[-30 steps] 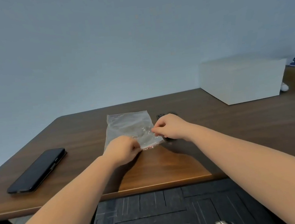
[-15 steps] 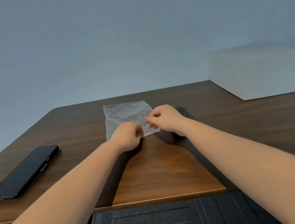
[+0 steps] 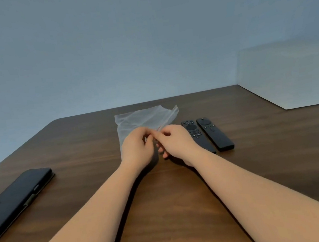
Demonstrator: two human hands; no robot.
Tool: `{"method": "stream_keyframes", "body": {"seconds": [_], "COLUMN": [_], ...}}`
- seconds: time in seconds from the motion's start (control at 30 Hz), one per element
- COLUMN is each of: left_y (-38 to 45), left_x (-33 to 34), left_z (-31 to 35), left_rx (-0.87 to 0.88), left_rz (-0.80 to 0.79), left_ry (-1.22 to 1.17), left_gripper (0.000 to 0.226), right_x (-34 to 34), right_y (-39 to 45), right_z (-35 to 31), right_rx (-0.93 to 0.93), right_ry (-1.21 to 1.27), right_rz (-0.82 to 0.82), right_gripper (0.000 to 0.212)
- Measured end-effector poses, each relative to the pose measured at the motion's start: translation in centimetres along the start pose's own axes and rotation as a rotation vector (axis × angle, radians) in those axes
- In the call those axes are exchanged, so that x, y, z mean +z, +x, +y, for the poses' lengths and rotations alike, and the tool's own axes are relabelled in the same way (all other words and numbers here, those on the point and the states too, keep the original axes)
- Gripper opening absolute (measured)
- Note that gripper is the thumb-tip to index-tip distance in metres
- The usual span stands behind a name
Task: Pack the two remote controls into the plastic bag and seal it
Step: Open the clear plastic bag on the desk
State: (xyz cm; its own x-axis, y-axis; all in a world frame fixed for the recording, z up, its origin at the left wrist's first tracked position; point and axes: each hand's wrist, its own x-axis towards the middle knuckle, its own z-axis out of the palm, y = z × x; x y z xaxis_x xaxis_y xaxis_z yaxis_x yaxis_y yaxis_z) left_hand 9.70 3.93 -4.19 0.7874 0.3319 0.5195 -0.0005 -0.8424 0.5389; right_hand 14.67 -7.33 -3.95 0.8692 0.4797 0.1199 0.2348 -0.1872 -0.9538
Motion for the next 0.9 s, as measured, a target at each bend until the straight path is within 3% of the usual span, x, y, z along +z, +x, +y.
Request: {"method": "stream_keyframes", "body": {"seconds": [0.17, 0.37, 0.63, 0.8, 0.9], "left_y": [0.4, 0.3, 0.6, 0.6, 0.8], "left_x": [-0.3, -0.5, -2.4, -2.1, -2.1], "left_z": [-0.7, -0.2, -0.3, -0.4, -0.6], "left_rx": [0.013, 0.027, -0.057, 0.134, 0.045], "left_rz": [-0.061, -0.062, 0.286, 0.187, 0.157], "left_ry": [-0.060, -0.109, -0.173, 0.024, 0.028], "left_gripper": [0.012, 0.019, 0.006, 0.029, 0.027], "right_x": [0.1, -0.4, -0.6, -0.9, -0.9], "right_y": [0.1, -0.3, -0.6, -0.7, -0.8], "right_z": [0.1, -0.6, -0.9, -1.1, -1.2], "right_rx": [0.001, -0.218, -0.189, -0.093, -0.096], "right_ry": [-0.030, -0.262, -0.266, -0.189, -0.201], "right_rz": [0.002, 0.133, 0.149, 0.120, 0.110], "right_gripper": [0.031, 0.039, 0.041, 0.036, 0.038]}}
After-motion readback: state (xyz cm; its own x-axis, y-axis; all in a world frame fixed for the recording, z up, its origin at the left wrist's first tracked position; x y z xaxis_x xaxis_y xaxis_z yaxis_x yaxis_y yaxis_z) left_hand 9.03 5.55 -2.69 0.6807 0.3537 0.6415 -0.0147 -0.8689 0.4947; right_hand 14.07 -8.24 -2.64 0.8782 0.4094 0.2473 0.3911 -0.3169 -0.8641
